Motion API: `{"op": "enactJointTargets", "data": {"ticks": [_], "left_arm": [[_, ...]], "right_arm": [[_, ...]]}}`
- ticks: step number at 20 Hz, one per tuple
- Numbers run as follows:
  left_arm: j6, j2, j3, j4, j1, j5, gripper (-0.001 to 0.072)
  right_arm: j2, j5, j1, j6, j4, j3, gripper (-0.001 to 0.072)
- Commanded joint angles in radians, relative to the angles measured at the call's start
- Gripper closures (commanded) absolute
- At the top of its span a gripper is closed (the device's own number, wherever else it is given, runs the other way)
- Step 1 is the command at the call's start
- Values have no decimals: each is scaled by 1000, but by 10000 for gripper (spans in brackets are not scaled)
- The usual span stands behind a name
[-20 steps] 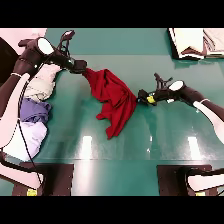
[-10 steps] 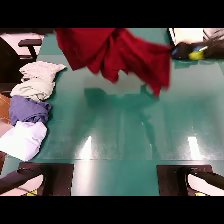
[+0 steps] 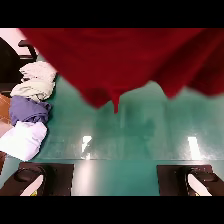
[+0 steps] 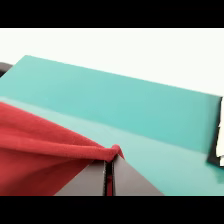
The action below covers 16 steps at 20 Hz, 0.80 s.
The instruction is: Fold the shirts.
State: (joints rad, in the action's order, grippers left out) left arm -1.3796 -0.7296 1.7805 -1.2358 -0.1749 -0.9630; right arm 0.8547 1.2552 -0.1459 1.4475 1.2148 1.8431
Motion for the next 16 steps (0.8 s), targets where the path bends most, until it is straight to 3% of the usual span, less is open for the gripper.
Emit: {"op": "enactJointTargets", "data": {"ticks": [1, 3, 5, 7, 9, 11, 13, 16], "left_arm": [[0, 49, 21, 2, 1, -3, 680], [0, 29, 18, -15, 1, -40, 680], [-14, -35, 15, -82, 1, -182, 680], [-43, -139, -23, -151, 1, -352, 679], [-57, -244, -154, -159, 1, -397, 678], [-61, -347, -335, -142, 1, -294, 679], [-61, -464, -476, -132, 1, -106, 679], [-77, -640, -479, -138, 1, 85, 678]], "right_arm": [[-16, 52, 4, 41, 69, 59, 698], [52, 146, 4, 76, 60, 87, 698], [148, 258, 3, 133, 58, 79, 698], [243, 340, 3, 159, 38, 3, 698], [331, 352, 2, 159, -19, -125, 698], [429, 303, -8, 155, -36, -259, 699], [535, 203, -8, 133, -40, -341, 698], [676, 54, -9, 94, -100, -335, 698]]}}
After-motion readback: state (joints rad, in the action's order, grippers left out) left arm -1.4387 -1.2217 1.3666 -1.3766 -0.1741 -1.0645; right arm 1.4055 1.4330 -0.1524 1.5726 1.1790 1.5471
